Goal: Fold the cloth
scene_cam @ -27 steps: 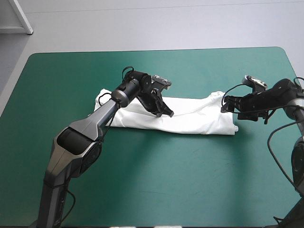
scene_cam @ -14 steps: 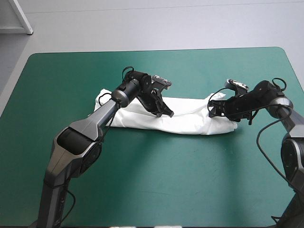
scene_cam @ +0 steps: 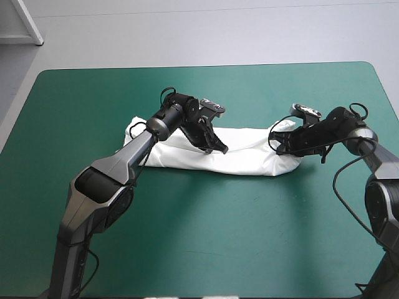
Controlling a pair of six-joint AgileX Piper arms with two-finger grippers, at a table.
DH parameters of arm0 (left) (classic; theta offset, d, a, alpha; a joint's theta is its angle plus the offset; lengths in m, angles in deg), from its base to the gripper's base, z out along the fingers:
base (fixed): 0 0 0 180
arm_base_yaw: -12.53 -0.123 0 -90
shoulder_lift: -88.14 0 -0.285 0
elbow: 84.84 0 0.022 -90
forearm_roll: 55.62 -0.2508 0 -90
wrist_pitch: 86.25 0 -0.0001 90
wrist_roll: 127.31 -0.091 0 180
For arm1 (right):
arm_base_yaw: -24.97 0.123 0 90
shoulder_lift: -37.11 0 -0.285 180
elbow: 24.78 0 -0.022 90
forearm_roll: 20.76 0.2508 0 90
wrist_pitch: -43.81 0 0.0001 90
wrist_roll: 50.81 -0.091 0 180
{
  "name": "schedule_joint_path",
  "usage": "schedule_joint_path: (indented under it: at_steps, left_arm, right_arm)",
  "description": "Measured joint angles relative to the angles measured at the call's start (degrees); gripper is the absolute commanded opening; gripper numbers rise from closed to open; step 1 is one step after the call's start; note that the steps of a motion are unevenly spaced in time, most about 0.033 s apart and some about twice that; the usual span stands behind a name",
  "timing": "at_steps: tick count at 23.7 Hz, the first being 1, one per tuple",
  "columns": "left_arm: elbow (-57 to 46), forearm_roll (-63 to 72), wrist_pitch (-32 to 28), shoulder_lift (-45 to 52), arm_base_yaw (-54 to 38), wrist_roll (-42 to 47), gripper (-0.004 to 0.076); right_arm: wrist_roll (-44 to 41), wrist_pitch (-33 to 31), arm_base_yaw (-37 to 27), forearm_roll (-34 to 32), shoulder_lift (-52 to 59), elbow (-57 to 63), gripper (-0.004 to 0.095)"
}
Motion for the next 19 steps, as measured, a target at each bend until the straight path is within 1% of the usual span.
schedule_joint_path:
  at_steps: [3, 7, 13, 19]
  left_arm:
    - [0.00, -0.36, -0.25, 0.00, 0.04, 0.00, 0.0020]
    - [0.00, -0.48, -0.63, -0.04, 0.06, 0.00, 0.0020]
    - [0.00, -0.54, -0.63, -0.04, 0.11, 0.00, 0.0020]
    - [0.00, -0.54, -0.57, -0.06, 0.11, 0.00, 0.0020]
  right_arm:
    - [0.00, 0.02, 0.00, 0.22, 1.25, -1.82, -0.0013]
    - [0.52, -3.48, 0.23, 4.30, 4.46, -7.01, -0.0013]
    - [0.71, -7.71, 4.30, 6.37, 5.22, -14.58, -0.0013]
    - [-0.52, -8.05, 9.52, 6.57, 5.22, -19.33, -0.0013]
